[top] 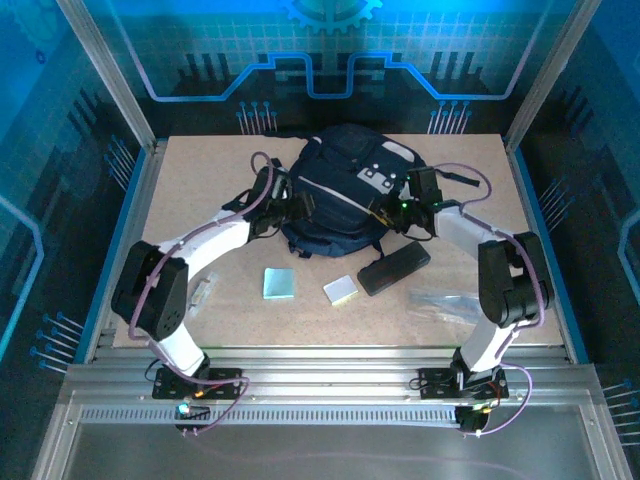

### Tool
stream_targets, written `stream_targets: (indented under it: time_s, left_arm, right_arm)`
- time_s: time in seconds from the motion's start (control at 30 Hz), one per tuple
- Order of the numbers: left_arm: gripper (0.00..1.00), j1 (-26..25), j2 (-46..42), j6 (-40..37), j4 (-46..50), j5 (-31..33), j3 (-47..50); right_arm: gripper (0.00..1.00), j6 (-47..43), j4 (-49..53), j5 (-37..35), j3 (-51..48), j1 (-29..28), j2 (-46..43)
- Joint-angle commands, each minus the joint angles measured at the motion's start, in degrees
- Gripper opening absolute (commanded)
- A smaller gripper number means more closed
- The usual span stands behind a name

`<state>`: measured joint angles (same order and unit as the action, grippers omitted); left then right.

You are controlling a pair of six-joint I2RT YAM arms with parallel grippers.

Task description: Pack the student bag

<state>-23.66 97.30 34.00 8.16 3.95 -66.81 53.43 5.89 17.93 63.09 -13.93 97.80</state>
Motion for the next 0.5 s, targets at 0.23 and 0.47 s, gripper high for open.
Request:
stream_targets:
  time_s: [0.23,0.47]
  left_arm:
    - [0.28,-0.71,0.11,4.75,-4.3,1.72,5.47]
    - [0.17,-1.29,4.8,6.48,-5.74,-0.05,7.99]
  right_arm:
    - [0.61,3.81,1.23,-5.31,3.17,-4.64,0.69]
    - [0.7,7.45,-1.18,-6.46,4.8,-5.88,7.69]
